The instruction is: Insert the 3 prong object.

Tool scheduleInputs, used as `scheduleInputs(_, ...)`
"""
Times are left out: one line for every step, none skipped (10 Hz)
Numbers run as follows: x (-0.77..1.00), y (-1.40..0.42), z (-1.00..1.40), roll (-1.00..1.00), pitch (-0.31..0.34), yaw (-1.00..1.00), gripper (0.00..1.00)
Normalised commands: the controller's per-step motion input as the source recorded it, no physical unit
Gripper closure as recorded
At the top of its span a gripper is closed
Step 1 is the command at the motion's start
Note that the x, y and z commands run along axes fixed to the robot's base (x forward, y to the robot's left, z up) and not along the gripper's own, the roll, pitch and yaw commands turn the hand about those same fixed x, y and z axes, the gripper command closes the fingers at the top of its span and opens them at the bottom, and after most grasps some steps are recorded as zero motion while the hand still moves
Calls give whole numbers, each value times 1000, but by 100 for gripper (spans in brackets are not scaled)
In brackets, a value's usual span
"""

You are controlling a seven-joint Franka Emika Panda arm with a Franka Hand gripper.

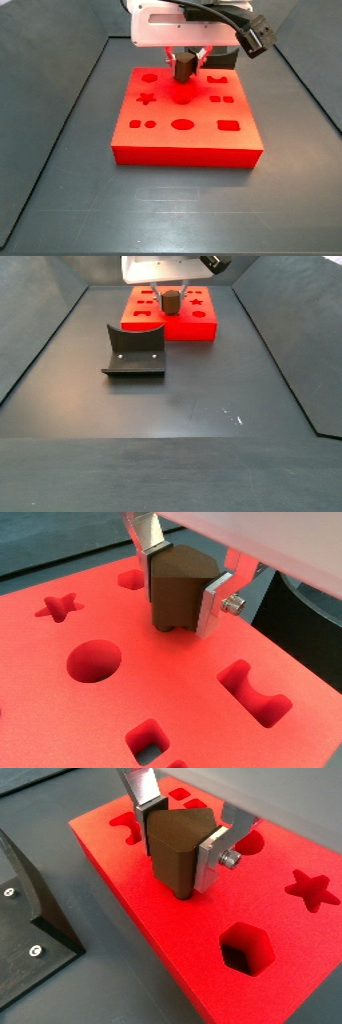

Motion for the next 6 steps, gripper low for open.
scheduleInputs(0, -123, -529, 259, 19, -43, 100)
scheduleInputs(0, -114, -597, 180, 103, -57, 100)
scheduleInputs(0, 0, -166, 0, 149, -20, 100)
scheduleInputs(0, 0, -37, -4, 19, 0, 100)
scheduleInputs(0, 14, -277, -57, 79, 0, 100)
scheduleInputs(0, 20, -114, -47, 60, 0, 100)
